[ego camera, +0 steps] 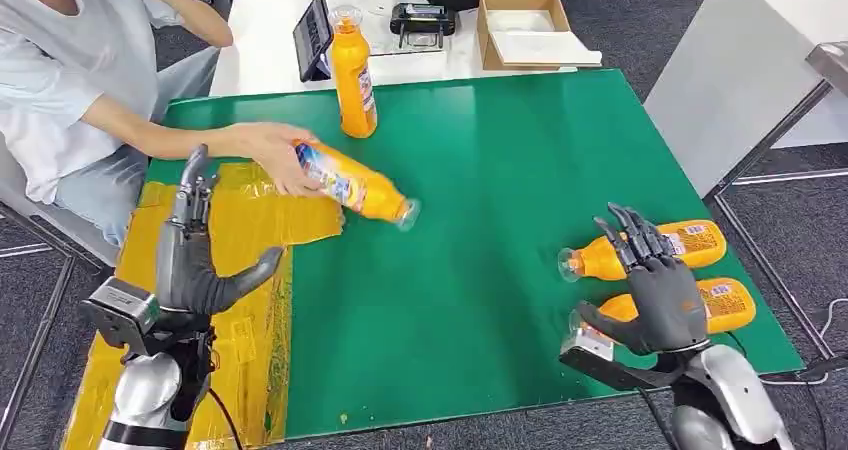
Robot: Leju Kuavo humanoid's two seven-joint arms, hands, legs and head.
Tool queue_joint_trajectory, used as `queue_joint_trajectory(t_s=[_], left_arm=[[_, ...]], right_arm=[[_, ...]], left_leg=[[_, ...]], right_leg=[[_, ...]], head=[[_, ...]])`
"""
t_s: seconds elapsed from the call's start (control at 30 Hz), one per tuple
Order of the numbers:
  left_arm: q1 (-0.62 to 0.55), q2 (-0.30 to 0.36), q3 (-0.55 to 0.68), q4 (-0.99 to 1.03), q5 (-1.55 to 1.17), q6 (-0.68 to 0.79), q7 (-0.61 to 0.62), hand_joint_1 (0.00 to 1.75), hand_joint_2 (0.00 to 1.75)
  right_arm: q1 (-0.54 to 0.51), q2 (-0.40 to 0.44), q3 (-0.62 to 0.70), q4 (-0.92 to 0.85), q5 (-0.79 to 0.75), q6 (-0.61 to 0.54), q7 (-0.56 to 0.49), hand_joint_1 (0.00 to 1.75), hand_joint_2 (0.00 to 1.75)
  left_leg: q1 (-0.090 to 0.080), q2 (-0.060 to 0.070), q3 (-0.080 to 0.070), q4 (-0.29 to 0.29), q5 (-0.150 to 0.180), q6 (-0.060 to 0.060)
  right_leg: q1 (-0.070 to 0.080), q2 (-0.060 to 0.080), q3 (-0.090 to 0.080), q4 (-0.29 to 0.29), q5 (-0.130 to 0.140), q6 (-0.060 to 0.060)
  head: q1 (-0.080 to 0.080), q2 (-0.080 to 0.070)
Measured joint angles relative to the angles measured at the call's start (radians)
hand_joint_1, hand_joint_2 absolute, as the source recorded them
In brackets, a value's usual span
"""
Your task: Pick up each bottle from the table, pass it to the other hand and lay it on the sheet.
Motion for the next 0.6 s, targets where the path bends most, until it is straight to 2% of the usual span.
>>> queue_joint_trajectory(t_s=[0.1,0.2,0.6], left_arm=[[-0.001,0.013,0.001,0.018,0.05,-0.083,0.022,0.0,1.75],[-0.003,0.015,0.0,0.04,0.075,-0.106,0.031,0.0,1.75],[-0.004,0.02,0.0,0.069,0.084,-0.115,0.033,0.0,1.75]], right_arm=[[0.006,-0.072,-0.065,0.037,-0.024,0.039,-0.014,0.0,1.75],[0.001,-0.115,-0.096,0.079,-0.025,0.049,-0.022,0.0,1.75],[-0.012,-0.157,-0.114,0.134,-0.024,0.051,-0.027,0.0,1.75]], left_leg=[[0.0,0.001,0.0,0.0,0.0,0.0],[0.0,0.002,0.0,0.0,-0.001,0.001],[0.001,0.001,0.0,0.0,-0.001,0.001]], right_leg=[[0.0,0.0,0.0,0.0,0.0,0.0],[0.0,0.0,0.0,0.0,0.0,0.0],[0.001,0.0,0.0,0.0,0.0,0.0]], head=[[0.0,0.0],[0.0,0.0],[0.0,0.0]])
